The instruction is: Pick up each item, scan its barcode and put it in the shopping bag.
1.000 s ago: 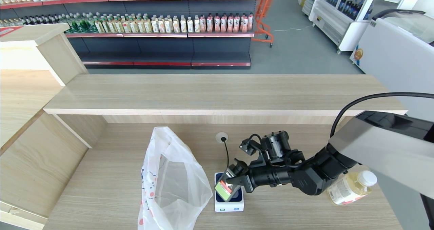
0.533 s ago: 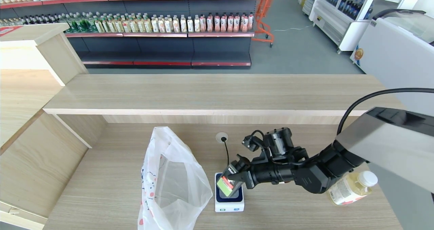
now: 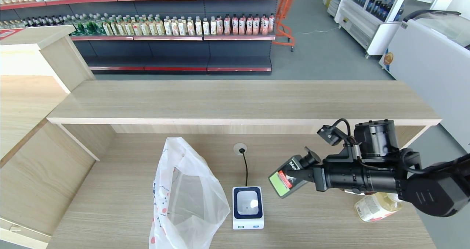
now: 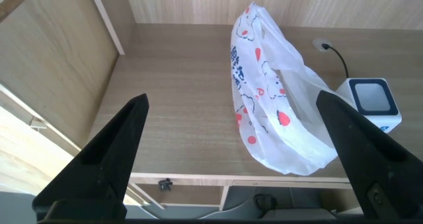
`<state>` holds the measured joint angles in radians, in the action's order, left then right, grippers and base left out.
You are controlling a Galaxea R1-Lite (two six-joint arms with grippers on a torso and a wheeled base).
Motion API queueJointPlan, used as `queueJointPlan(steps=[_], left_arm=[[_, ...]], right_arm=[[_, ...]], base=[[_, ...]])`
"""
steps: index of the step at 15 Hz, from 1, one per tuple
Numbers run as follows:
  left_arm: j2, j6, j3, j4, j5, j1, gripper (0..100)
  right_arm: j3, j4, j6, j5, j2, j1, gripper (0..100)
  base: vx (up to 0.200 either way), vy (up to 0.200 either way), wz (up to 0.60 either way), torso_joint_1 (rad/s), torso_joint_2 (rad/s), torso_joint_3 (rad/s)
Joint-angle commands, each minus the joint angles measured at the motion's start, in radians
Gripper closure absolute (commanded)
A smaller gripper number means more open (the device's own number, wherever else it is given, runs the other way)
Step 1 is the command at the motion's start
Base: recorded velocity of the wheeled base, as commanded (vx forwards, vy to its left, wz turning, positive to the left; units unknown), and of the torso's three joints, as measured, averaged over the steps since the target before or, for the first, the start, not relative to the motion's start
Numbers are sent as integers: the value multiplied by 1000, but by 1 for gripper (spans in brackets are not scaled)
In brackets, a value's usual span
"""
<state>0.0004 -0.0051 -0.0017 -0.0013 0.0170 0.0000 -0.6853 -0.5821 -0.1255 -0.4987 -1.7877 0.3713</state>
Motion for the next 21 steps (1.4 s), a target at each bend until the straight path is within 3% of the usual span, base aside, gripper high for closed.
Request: queueJointPlan(steps=[1, 8, 17, 21], left_arm=[[0, 1, 0, 0, 0, 0, 0], [0, 1, 0, 0, 0, 0, 0], [0, -1, 0, 0, 0, 0, 0], [0, 1, 0, 0, 0, 0, 0]], right_arm=[[72, -1, 6, 0, 114, -25, 100], [122, -4, 7, 2, 140, -48, 100], [122, 1, 7, 5, 148, -32, 100], [116, 1, 10, 9, 134, 26, 100]], base=[[0, 0, 0, 0, 0, 0], [0, 0, 0, 0, 0, 0], [0, 200, 0, 2, 5, 2], [0, 0, 0, 0, 0, 0]])
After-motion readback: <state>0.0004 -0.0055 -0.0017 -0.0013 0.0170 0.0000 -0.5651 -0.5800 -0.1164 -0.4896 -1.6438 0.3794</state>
